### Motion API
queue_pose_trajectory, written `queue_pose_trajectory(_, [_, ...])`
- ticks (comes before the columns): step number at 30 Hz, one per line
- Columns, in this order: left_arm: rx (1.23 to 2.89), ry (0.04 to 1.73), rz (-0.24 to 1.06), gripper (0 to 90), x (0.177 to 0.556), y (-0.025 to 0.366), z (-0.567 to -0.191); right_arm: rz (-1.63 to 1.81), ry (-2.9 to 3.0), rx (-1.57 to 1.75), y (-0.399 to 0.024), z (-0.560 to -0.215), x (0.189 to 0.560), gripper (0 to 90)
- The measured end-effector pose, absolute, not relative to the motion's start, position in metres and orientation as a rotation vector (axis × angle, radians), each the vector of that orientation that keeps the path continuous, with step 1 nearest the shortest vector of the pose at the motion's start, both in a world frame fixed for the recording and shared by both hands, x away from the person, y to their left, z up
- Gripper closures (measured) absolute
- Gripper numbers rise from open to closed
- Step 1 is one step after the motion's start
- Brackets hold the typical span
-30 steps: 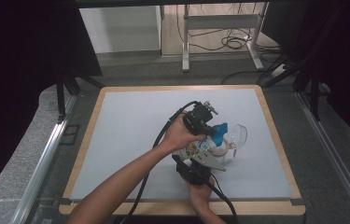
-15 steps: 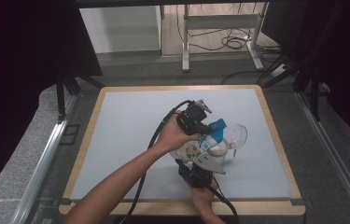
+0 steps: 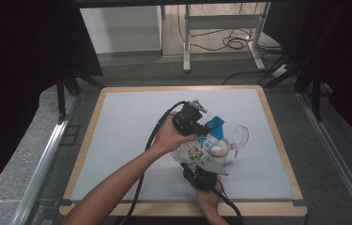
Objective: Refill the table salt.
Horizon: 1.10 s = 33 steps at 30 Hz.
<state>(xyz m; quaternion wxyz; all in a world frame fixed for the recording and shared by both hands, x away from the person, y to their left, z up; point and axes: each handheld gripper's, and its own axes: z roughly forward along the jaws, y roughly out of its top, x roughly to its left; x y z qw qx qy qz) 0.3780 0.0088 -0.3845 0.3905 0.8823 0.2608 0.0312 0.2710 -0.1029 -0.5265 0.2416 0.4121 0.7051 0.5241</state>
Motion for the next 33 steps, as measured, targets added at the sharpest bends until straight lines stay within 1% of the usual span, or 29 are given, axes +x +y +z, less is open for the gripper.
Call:
queue_pose_trajectory(7, [2.230, 0.666, 0.091, 89.6, 0.375, 0.021, -0.383, 1.389, 1.953, 1.129, -0.107, -0.530, 0.273, 55.9])
queue_pose_trajectory(33, [2.192, 0.675, 0.088, 89.5, 0.367, 0.043, -0.383, 1.342, 1.962, 1.150, -0.116, -0.533, 0.277, 53.9])
